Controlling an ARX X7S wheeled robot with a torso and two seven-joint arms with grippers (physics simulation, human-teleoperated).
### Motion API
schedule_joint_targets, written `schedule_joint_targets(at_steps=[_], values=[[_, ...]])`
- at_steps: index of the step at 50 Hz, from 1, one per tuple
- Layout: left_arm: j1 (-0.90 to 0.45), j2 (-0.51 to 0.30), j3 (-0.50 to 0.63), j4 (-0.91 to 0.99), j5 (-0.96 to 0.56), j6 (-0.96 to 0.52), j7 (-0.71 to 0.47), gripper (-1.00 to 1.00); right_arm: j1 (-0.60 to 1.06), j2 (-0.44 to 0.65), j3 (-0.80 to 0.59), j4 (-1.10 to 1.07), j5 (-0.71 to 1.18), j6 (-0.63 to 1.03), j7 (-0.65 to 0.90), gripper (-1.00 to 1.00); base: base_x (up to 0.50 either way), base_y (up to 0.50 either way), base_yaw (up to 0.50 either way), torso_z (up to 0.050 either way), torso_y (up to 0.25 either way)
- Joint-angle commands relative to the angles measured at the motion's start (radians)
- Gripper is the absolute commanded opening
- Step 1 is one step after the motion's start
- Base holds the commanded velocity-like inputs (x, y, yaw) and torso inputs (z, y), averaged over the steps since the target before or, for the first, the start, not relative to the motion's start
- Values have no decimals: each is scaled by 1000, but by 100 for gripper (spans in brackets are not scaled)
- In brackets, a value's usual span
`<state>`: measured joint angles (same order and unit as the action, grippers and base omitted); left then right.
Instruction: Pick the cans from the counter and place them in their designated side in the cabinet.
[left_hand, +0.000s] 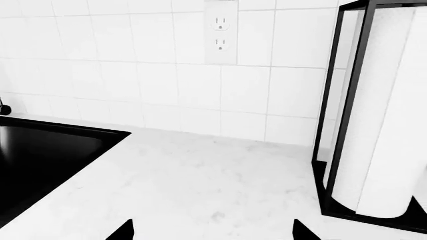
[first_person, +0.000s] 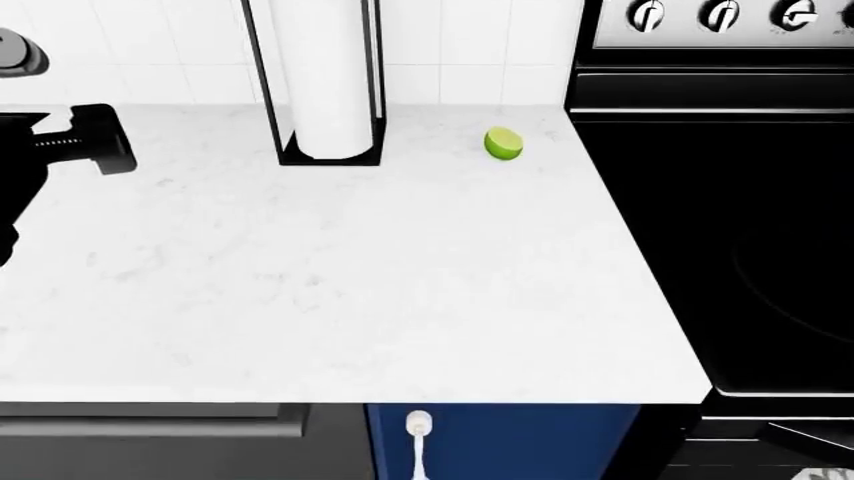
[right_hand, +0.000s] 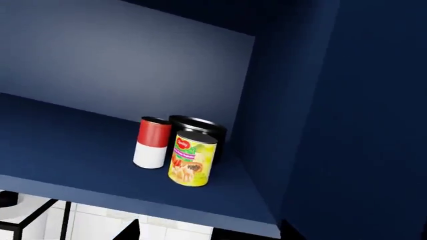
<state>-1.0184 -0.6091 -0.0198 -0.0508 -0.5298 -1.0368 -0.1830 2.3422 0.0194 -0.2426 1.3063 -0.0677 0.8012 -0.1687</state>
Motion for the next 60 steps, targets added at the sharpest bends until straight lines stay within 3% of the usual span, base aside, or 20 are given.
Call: schedule_joint_targets(at_steps=[1,46,53,60], values=[[17,-4,1,10,0,26,11,100,-22,20,-101,2,64,-46,-13,100,0,0,0,0,0],[73,-28,-78,200,-80,-41,-17,100,-48,27,-163,-5,74,-148,-125,100,0,0,0,0,0],[78,-32,-95,226,-98,-60,-22,100,-205,92,-148,-420,95,72,-130,100,0,0,0,0,0],[83,-25,-94,228,-100,-53,-21,100,-321,132,-114,-698,124,206,-121,100,0,0,0,0,0]])
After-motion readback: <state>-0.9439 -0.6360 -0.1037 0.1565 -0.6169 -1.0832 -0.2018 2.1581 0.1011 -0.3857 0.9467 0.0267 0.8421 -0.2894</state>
